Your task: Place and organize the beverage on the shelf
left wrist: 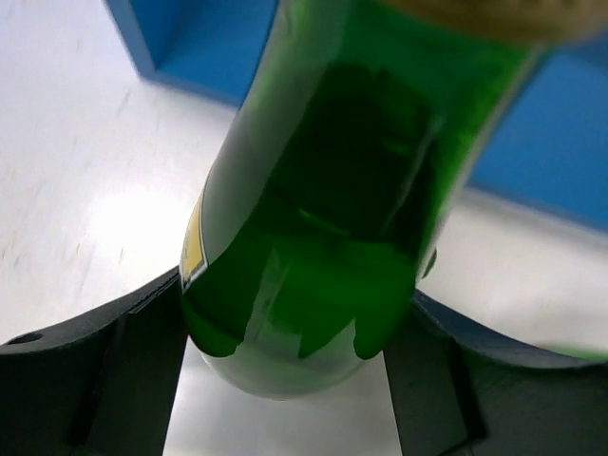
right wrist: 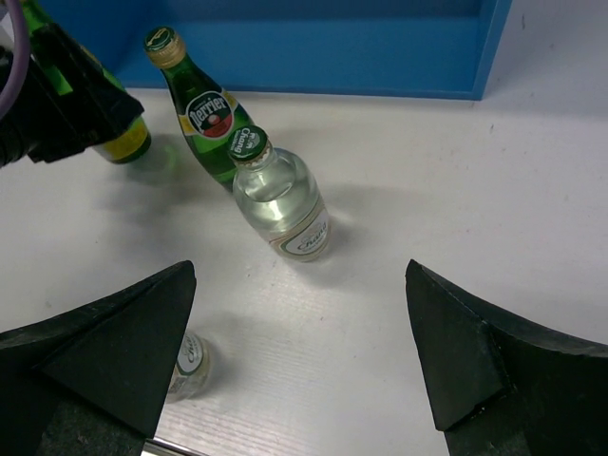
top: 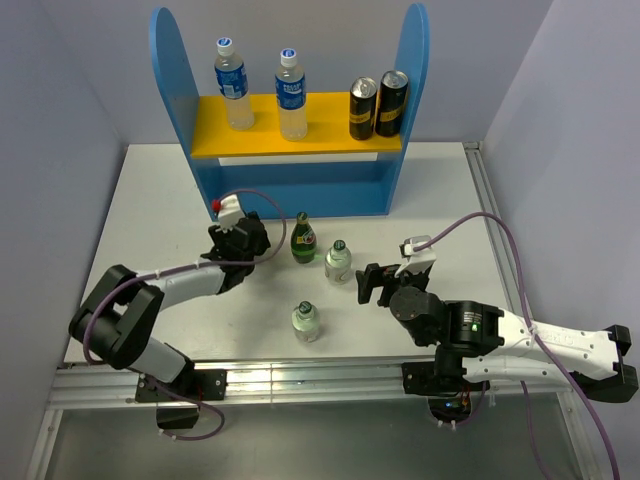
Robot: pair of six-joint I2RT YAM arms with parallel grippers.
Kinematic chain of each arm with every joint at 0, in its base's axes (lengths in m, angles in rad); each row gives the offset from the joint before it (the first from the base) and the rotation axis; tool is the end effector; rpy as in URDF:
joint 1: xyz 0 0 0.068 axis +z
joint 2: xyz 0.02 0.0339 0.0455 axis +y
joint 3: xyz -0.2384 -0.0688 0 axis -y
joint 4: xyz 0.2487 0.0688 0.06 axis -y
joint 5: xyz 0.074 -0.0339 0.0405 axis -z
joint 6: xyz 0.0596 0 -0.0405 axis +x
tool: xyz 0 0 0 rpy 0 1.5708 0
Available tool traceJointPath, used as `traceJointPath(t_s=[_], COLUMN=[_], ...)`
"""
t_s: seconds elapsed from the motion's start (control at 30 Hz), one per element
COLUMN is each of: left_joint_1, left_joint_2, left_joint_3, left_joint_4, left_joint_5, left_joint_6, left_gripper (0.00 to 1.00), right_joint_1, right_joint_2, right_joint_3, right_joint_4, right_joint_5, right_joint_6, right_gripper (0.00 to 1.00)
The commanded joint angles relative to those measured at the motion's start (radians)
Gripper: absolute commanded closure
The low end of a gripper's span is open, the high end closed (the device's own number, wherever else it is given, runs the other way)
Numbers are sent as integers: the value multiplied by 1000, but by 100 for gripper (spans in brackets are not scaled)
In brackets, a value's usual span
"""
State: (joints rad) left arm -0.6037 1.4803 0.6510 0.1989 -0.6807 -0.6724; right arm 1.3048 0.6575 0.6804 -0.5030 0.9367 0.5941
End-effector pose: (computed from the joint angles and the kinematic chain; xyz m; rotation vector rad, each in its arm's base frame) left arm 0.2747 -0.1439 0.1371 -0.4315 2.0008 -0.0368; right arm 0.0925 0.1567 0.2744 -0.1071 1.8597 0.3541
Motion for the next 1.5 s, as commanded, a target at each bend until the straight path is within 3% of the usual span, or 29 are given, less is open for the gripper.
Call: traceJointPath(t_s=[0.0,0.57,0.87,1.17,1.3,1.47], left_joint_1=[53,196,222,220,205,127], left_joint_2=[9,314,396,342,261,132], left_joint_3=[131,461,553,575,483,339], left_joint_4=[207,177,134,-159,-225,-291], left_joint_5=[29,107,125,237,268,196], left_joint_6=[54,108,134,47,14,-9], left_gripper=[100,100,100,100,100,100], right_joint_1=[7,7,5,7,5,7], right_joint_2=[1,18,21,28,21,-9], right_joint_3=[5,2,-1,5,8,5], right_joint_4=[7,12,23,9,-6,-20], right_joint_5=[42,74,88,80,70,62], right_joint_6=[15,12,-2,12,29,49], right_gripper=[2,2,2,2,2,2])
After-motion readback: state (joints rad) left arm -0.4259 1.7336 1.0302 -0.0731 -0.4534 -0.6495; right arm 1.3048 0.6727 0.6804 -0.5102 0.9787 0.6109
